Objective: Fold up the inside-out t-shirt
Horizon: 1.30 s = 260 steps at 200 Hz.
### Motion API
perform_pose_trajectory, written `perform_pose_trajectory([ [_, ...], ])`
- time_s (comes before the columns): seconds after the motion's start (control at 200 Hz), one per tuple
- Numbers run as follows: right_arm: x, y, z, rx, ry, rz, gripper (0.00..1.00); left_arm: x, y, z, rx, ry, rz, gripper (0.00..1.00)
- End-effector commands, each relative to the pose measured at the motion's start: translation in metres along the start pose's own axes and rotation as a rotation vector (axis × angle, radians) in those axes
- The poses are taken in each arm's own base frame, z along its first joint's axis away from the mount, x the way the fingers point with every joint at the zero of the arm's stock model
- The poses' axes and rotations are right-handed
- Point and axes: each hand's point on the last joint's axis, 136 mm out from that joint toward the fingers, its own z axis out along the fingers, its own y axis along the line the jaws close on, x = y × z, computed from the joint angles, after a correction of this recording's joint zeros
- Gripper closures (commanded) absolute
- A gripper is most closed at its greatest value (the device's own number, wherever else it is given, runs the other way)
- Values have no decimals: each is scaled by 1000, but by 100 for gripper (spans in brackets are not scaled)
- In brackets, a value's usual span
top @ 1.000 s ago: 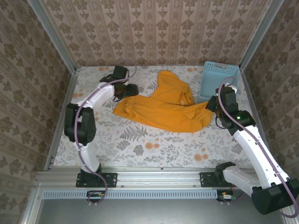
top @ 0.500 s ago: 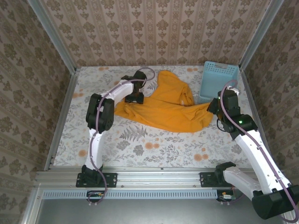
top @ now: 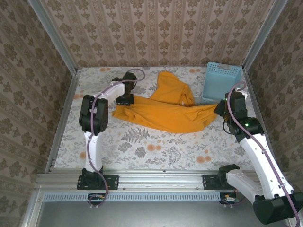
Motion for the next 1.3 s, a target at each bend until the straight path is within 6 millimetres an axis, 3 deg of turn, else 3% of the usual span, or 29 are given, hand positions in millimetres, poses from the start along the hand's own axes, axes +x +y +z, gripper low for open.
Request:
perform_pose_trajectory([
  [0.0, 3, -8, -1, 27, 1, 4, 100, -9, 4, -25, 45, -65, -38, 92],
  [0.13, 2, -6, 0, 25, 6, -3, 100, -15, 6, -53, 123, -136, -79, 100],
  [0.355, -6, -4, -1, 27, -5, -15, 100, -22, 9, -119, 441, -284, -190, 100],
  [0.575, -21, -11, -2, 80, -18, -14, 100, -27, 31, -185, 634, -459, -268, 100],
  [0.695, -25, -6, 1, 49, -13, 3, 100, -28, 41, -203, 709, -532, -305, 100],
  [0.805, -17, 8, 15, -8, 36, 5, 100, -30, 41, -191, 772, -509, -339, 100],
  [0.945, 14, 28, 42, -89, 162, 21, 100, -21, 53, -137, 654, -356, -414, 100],
  [1.05, 37, 31, 57, -85, 221, 12, 100, -12, 66, -105, 514, -268, -434, 100],
  [1.295, 74, 18, 69, -49, 306, 1, 100, -5, 64, -79, 475, -202, -427, 100],
])
